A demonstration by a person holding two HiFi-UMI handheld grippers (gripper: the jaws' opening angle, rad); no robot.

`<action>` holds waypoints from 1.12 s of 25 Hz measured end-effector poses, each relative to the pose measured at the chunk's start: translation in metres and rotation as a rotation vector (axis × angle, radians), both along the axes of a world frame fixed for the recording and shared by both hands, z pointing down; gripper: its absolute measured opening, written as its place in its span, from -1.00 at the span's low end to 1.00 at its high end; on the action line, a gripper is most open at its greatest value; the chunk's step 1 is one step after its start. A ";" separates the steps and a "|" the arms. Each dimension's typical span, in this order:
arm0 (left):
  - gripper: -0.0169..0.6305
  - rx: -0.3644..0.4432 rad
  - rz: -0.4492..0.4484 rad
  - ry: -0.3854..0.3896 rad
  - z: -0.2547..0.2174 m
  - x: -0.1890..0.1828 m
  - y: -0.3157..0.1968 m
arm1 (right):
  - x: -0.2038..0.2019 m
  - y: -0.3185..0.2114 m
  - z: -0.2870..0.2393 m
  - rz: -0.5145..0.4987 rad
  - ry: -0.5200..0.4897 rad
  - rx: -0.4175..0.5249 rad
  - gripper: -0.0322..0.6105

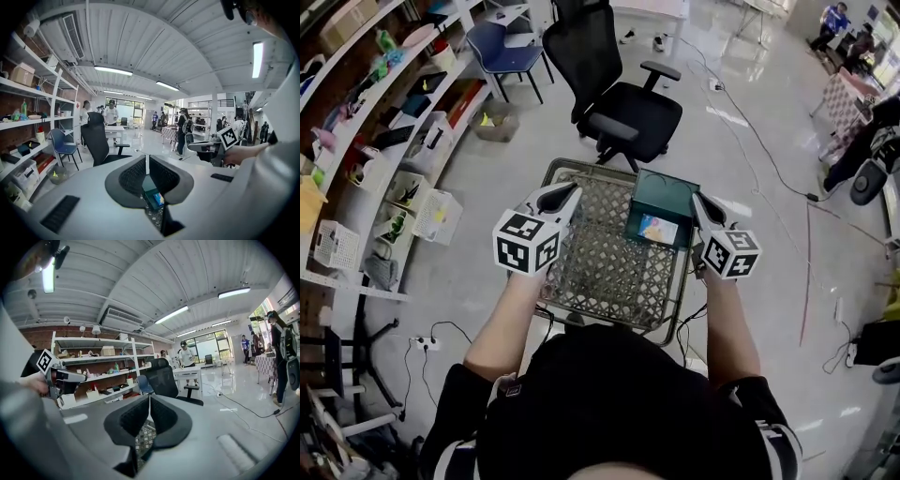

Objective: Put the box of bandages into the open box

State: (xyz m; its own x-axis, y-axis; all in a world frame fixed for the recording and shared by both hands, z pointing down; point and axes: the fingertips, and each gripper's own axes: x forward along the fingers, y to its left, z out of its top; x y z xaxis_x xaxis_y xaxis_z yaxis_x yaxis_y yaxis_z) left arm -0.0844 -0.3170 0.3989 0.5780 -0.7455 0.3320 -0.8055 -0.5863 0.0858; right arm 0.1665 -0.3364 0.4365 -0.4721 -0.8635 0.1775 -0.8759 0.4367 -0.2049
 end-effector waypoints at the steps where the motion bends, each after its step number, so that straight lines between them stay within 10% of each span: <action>1: -0.86 0.012 0.001 0.002 -0.006 -0.005 -0.003 | -0.006 0.002 -0.008 0.008 -0.008 0.016 -0.84; 28: -0.86 0.086 -0.068 0.068 -0.033 -0.064 -0.007 | -0.015 0.066 -0.111 0.172 -0.018 0.292 -0.88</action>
